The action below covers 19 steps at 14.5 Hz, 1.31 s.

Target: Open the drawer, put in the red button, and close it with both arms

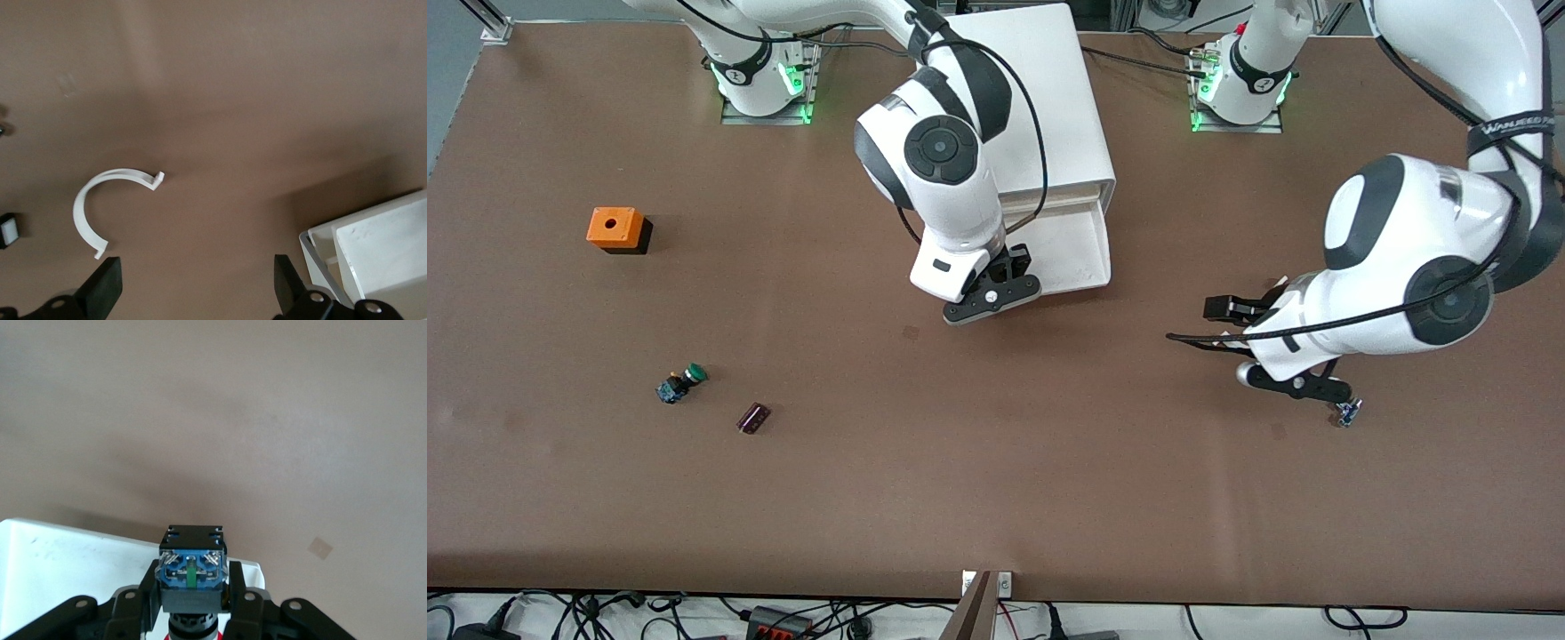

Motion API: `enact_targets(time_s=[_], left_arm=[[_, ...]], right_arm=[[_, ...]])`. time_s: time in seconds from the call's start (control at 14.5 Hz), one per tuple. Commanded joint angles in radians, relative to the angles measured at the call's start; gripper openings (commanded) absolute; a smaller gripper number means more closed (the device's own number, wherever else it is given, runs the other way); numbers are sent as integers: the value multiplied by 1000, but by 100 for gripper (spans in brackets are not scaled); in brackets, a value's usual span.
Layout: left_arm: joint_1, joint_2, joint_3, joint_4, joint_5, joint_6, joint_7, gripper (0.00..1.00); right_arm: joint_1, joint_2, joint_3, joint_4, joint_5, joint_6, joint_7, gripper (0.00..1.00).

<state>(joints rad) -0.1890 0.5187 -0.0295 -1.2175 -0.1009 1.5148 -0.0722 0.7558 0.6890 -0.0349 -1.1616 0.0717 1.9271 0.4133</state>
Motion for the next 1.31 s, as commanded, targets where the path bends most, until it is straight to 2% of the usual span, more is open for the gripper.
enact_targets(time_s=[0.0, 0.28, 0.69, 1.24], left_arm=[[11, 21, 13, 52, 27, -28, -20, 100], [14, 15, 13, -8, 29, 48, -61, 100], [14, 9, 11, -10, 29, 48, -61, 100], [14, 7, 11, -10, 29, 47, -61, 100]], right_arm=[[37, 24, -5, 23, 10, 7, 91, 0], [69, 50, -3, 25, 16, 56, 137, 0], [94, 76, -5, 23, 17, 55, 159, 0], [96, 83, -5, 20, 39, -37, 163, 0]])
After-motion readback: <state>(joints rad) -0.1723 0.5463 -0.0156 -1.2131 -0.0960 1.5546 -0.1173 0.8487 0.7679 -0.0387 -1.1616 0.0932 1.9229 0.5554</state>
